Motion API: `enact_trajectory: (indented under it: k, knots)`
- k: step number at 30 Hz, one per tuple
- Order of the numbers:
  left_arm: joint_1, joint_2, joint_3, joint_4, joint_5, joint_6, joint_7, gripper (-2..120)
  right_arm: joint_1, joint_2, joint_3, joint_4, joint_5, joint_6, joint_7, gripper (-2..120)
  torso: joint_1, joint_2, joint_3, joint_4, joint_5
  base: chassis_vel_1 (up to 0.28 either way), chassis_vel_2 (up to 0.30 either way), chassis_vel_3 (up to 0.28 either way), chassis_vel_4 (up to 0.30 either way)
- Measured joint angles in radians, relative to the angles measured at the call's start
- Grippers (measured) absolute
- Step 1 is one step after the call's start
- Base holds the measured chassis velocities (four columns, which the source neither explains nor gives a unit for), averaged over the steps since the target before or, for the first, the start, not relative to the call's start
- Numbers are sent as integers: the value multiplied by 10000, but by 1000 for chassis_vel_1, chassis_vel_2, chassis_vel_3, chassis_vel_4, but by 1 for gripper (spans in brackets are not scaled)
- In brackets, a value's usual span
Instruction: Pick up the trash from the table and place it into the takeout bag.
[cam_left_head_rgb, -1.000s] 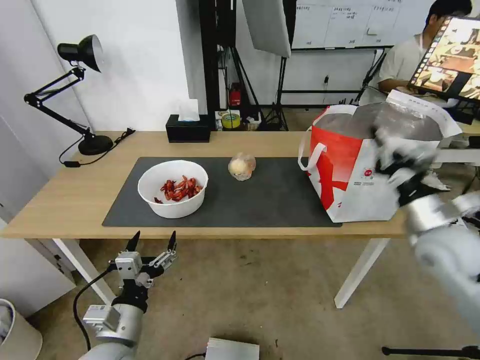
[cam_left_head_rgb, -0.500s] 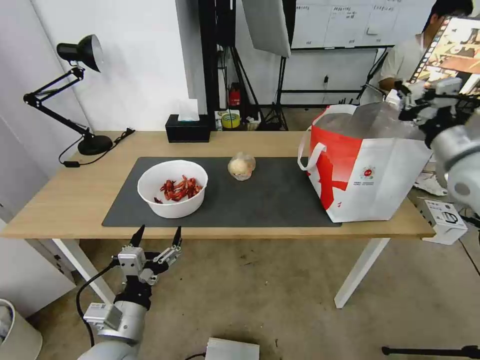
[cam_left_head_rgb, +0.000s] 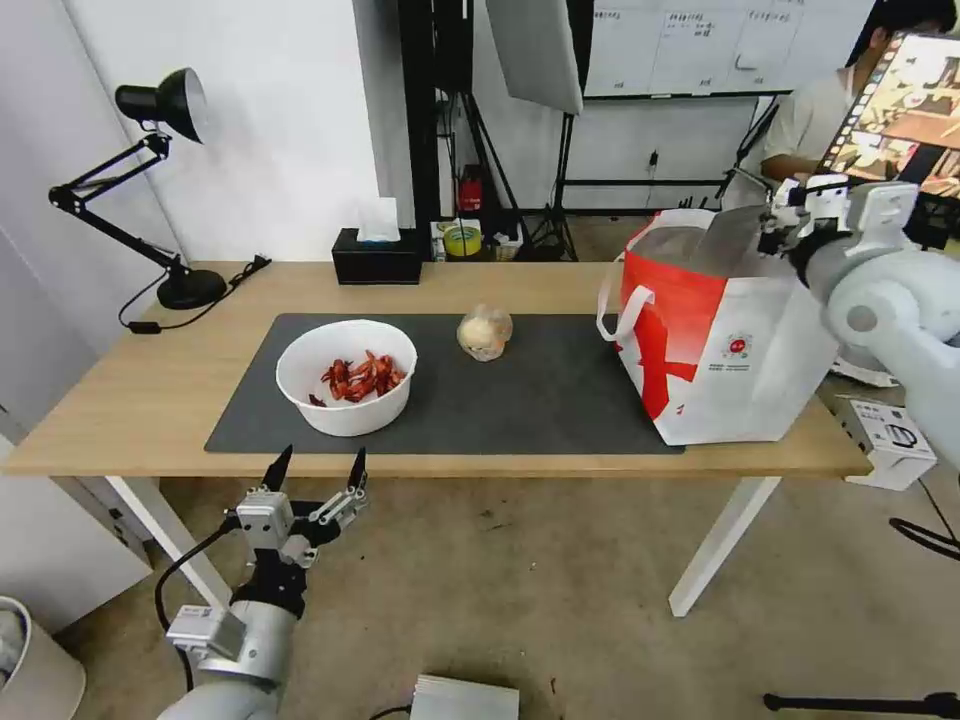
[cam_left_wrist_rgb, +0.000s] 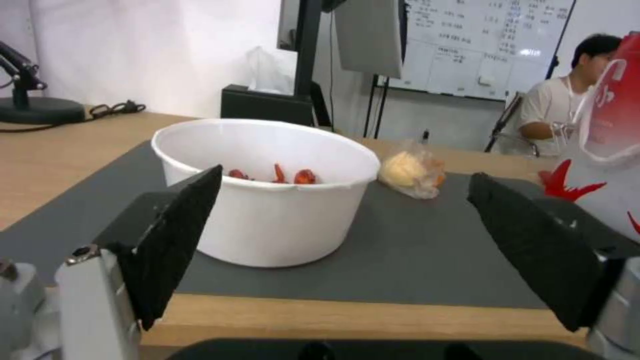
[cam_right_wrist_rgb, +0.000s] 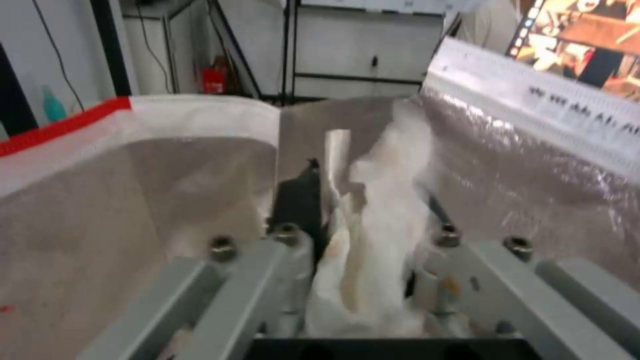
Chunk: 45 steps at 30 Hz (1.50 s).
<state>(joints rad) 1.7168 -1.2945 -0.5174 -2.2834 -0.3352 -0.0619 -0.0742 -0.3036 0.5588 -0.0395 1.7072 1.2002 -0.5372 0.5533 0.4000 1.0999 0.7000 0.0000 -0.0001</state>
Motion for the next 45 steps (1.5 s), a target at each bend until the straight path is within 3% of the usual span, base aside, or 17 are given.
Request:
enact_trajectory:
  k: [7,9,11,15,17,21,23,26,31,45]
  knots:
    - [-58,69,15,139,-12,0,-2,100,-521,14,463,90,-84,307,-188,53,0,0,-1,-1,1,0,0,0,0]
    - [-71,74,36,171,-12,0,-5,100,-593,35,535,91,-138,430,-244,56,0,0,-1,-1,1,0,0,0,0]
    - [-78,74,76,208,-10,0,-5,100,-661,85,607,81,-275,641,-325,68,0,0,-1,-1,0,0,0,0,0]
    - [-80,70,95,229,-2,0,-5,100,-711,137,638,66,-380,954,-439,76,0,0,-1,-1,1,0,0,0,0]
    - [-80,51,103,234,8,0,-5,100,-850,245,752,111,-627,1652,-720,89,0,0,0,0,1,0,0,0,0]
    - [-74,25,77,234,17,0,-5,100,-1229,352,1028,406,-1170,2487,-1073,99,0,0,-1,2,0,0,0,0,0]
    - [-71,20,65,234,20,0,-5,100,-1486,374,1190,542,-1507,2872,-1307,100,0,1,-1,3,-1,0,0,0,0]
    - [-53,24,-46,267,22,1,-11,100,-2859,375,1810,1220,-2725,4613,-2316,100,-1,0,-1,-1,0,0,0,0,0]
    - [-90,51,-135,343,11,3,-17,100,-3961,432,2129,1984,-3715,5814,-2637,100,-2,1,-1,-1,-1,0,0,0,0]
    - [-75,88,-260,449,-22,16,-36,100,-6309,1414,2841,2798,-5780,7018,-2745,100,-2,1,-2,2,-1,0,0,0,0]
